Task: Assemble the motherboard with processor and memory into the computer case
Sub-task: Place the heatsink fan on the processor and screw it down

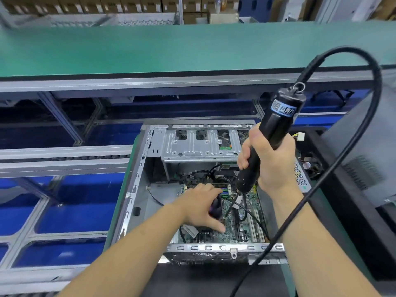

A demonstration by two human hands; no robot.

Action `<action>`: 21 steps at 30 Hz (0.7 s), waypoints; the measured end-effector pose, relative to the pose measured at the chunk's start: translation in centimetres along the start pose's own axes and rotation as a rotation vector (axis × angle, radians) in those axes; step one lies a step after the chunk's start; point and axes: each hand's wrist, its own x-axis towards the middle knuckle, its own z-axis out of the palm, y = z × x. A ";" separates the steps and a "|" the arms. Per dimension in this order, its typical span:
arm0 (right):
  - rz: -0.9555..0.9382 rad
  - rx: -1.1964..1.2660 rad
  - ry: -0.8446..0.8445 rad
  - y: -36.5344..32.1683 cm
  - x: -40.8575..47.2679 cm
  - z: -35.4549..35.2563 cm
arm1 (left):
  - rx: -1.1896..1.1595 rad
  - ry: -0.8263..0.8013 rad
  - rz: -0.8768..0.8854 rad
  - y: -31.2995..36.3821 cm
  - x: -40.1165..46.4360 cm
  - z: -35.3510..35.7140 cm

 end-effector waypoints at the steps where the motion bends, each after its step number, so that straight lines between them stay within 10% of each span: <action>1: -0.002 -0.005 -0.013 -0.1 -0.1 0.0 | 0.057 -0.030 -0.021 0.3 -0.1 0.6; 21: 0.071 -0.005 -0.285 0.4 -1.0 1.1 | 0.527 -0.088 -0.157 4.1 0.8 2.0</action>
